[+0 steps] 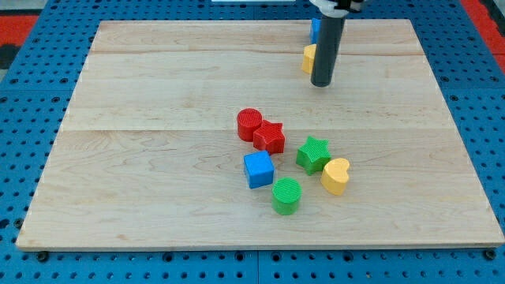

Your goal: Push the green star towards the bottom of the yellow hexagon

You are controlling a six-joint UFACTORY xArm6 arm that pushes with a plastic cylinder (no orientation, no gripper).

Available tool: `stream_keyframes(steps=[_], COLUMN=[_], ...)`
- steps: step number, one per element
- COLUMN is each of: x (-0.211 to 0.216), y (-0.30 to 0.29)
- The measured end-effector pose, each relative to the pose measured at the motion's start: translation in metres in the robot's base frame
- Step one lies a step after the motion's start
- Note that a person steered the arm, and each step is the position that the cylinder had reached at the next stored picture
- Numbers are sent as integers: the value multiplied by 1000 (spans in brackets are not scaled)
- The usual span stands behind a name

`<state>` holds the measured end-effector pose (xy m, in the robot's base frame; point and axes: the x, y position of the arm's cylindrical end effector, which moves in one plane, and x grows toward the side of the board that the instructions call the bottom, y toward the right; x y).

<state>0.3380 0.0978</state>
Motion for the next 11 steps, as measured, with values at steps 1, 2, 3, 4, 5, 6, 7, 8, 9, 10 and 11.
stream_keyframes(steps=[1, 2, 3, 4, 5, 6, 7, 8, 9, 10, 11], x=[-15, -23, -26, 8, 98, 211, 236, 190, 140, 111, 109], y=[-8, -7, -8, 56, 106, 119, 52, -21, -56, -56, -27])
